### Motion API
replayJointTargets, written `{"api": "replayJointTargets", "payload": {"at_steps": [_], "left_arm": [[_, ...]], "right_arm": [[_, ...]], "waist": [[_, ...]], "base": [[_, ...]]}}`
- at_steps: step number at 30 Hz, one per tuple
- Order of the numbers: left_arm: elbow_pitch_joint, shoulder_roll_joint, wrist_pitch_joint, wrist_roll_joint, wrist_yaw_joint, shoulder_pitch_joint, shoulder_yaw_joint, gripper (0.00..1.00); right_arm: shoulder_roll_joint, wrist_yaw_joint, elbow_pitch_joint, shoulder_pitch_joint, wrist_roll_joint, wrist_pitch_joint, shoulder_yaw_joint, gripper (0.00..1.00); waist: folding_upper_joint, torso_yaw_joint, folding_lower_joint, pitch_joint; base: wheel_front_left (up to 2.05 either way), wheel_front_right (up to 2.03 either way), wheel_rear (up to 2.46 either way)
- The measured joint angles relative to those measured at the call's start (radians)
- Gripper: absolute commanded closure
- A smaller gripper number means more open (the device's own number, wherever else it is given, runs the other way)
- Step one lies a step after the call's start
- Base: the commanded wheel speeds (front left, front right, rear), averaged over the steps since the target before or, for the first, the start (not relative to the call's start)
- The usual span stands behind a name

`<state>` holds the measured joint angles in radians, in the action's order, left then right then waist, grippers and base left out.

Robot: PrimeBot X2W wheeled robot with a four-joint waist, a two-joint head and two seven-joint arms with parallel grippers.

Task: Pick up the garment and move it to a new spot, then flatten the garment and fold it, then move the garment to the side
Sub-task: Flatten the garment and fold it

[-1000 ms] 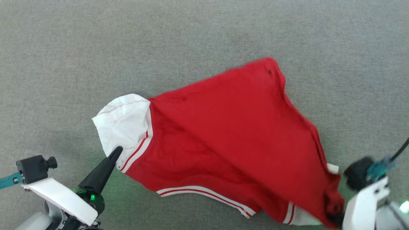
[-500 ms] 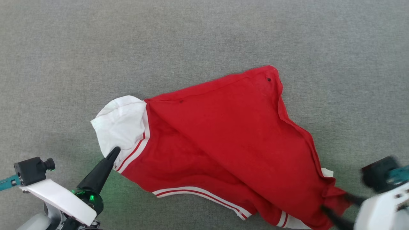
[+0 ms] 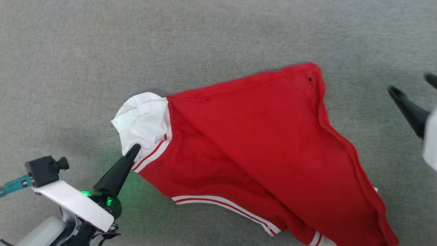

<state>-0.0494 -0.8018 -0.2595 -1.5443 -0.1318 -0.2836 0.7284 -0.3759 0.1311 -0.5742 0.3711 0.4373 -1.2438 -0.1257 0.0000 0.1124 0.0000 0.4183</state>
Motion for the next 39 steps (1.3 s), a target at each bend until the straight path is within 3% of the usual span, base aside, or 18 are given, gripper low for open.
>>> {"api": "replayJointTargets", "payload": {"at_steps": [7,20,21,22,23,30,35,39], "left_arm": [[0.003,0.02,0.004,0.005,0.0,-0.041,0.02,1.0],[0.009,0.04,0.003,0.008,0.0,-0.074,0.048,1.0],[0.01,0.04,0.003,0.008,0.0,-0.077,0.05,1.0],[0.012,0.039,0.003,0.008,0.0,-0.077,0.051,1.0],[0.012,0.04,0.003,0.008,0.0,-0.077,0.052,1.0],[0.03,0.042,0.002,0.007,0.0,-0.083,0.063,1.0],[0.059,0.025,0.002,0.007,0.0,-0.137,0.038,1.0],[0.105,0.004,0.0,0.036,0.0,-0.213,-0.009,1.0]], "right_arm": [[0.021,0.0,0.371,0.22,-0.066,0.095,0.207,0.0],[0.032,0.0,0.669,0.333,-0.082,0.16,0.414,0.0],[0.034,0.0,0.684,0.338,-0.077,0.16,0.424,0.16],[0.034,-0.001,0.694,0.344,-0.072,0.16,0.439,0.63],[0.036,-0.001,0.706,0.35,-0.066,0.16,0.446,1.0],[0.067,0.001,0.766,0.357,-0.053,0.272,0.438,1.0],[0.083,0.0,0.796,0.397,-0.081,0.412,0.334,1.0],[0.137,0.0,0.829,0.442,-0.091,0.532,0.227,1.0]], "waist": [[0.0,0.045,0.0,0.048],[0.0,0.07,0.0,0.082],[0.0,0.069,0.0,0.08],[0.0,0.066,0.0,0.078],[0.0,0.064,0.0,0.076],[0.0,0.047,0.0,0.048],[0.0,0.021,0.0,0.02],[0.0,-0.012,0.0,0.0]], "base": [[0.0,0.0,0.0],[0.0,0.0,0.0],[0.0,0.0,0.0],[0.0,0.0,0.0],[0.0,0.0,0.0],[0.0,0.0,0.0],[0.0,0.0,0.0],[0.0,0.0,0.0]]}}
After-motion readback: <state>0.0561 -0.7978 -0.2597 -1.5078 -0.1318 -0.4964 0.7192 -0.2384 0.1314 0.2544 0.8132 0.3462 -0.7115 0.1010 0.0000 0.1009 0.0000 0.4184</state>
